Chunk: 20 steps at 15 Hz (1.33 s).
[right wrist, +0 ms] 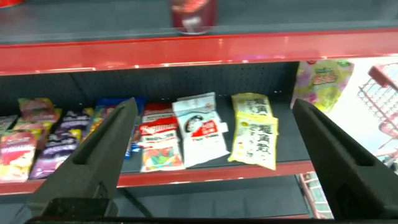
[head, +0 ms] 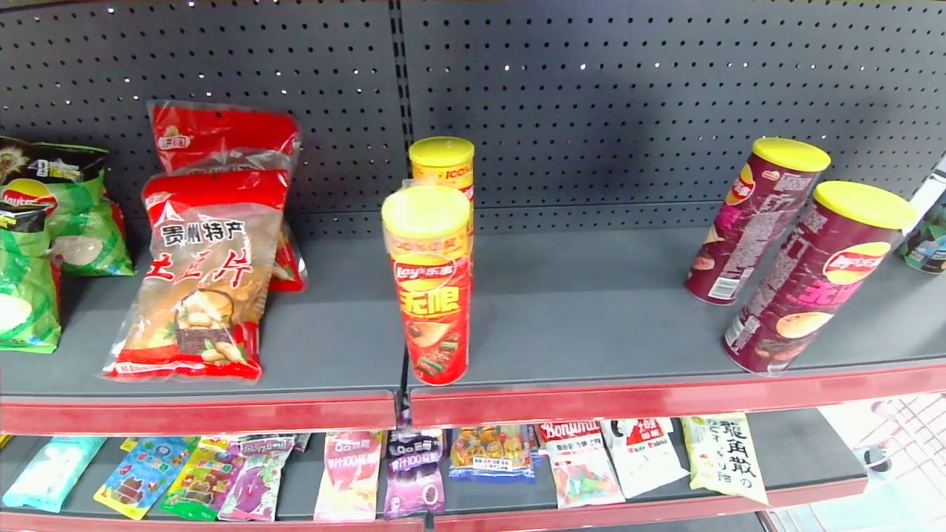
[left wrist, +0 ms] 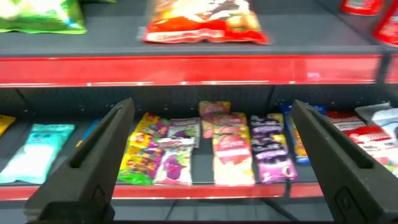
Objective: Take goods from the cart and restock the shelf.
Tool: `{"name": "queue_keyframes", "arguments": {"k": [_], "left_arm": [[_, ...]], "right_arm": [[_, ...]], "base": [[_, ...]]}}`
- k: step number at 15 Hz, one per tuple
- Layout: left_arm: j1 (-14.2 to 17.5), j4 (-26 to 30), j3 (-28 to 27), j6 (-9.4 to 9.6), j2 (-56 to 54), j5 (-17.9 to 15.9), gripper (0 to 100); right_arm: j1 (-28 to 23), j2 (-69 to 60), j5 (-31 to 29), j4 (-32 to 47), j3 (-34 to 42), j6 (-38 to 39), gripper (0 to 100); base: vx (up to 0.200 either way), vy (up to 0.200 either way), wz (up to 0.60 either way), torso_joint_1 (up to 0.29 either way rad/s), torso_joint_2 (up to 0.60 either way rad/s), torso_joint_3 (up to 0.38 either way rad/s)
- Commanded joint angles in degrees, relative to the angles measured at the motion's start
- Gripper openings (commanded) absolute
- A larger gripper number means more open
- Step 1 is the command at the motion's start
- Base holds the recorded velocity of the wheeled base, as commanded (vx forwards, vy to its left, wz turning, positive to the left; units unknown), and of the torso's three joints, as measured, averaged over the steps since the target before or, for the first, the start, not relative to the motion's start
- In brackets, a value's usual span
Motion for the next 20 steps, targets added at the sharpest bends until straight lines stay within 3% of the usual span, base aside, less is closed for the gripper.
{"name": "queue_keyframes", "arguments": {"k": [1,18,20], "left_arm": [[0.0,0.0,0.0,-0.01,0.0,0.0,100],[0.0,0.0,0.0,-0.01,0.0,0.0,100],[0.0,0.0,0.0,-0.01,0.0,0.0,100]], "right_arm": [[0.0,0.1,0.0,0.0,0.0,0.0,100],[0.0,0.1,0.0,0.0,0.0,0.0,100],[0.0,0.1,0.0,0.0,0.0,0.0,100]], "base": [[0.0,-0.2,0.0,0.002,0.0,0.002],[0.0,-0.2,0.0,0.001,0.0,0.002],[0.0,0.0,0.0,0.0,0.0,0.0]]}}
